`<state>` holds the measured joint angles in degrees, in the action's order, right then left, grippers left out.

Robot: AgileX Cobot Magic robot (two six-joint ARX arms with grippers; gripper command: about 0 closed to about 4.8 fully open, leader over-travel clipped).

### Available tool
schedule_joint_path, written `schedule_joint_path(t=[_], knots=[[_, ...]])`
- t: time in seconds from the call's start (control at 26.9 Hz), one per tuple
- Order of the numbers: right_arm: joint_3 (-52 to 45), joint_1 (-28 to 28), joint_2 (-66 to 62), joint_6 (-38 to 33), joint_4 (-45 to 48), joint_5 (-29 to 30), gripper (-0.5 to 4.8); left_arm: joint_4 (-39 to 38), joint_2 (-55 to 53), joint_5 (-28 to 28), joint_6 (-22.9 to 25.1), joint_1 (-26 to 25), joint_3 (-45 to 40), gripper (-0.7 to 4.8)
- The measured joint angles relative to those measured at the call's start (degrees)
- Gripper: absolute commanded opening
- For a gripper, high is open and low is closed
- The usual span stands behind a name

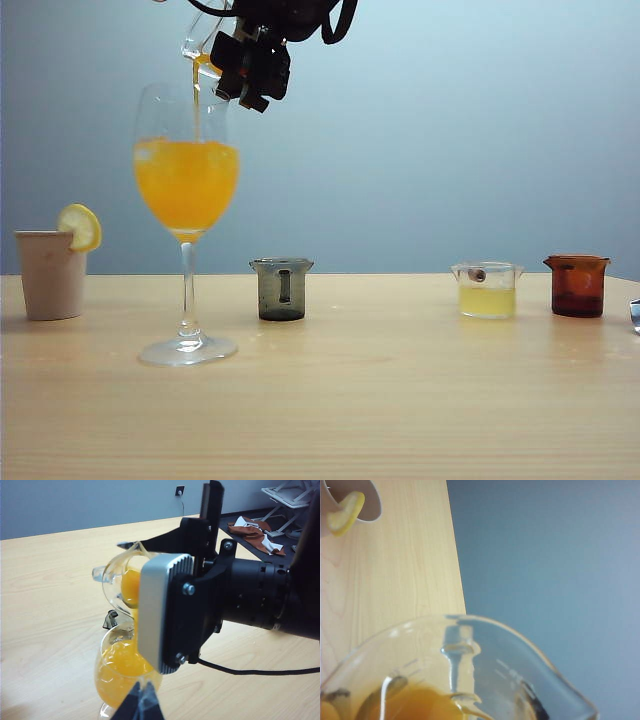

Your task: Pick up the second measuring cup from the left, pour the orange juice inside into the goblet, and finally put the measuring cup back in its original place.

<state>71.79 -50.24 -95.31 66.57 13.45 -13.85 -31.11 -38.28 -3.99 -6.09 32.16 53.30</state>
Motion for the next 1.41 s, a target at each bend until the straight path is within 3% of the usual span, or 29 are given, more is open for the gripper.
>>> schedule_joint_path(t=[1.41], knots=[[0.00,0.00,0.00,8.41,0.04,0.00,1.43,0.00,0.00,0.13,-0.20,0.00,0.00,-0.06]])
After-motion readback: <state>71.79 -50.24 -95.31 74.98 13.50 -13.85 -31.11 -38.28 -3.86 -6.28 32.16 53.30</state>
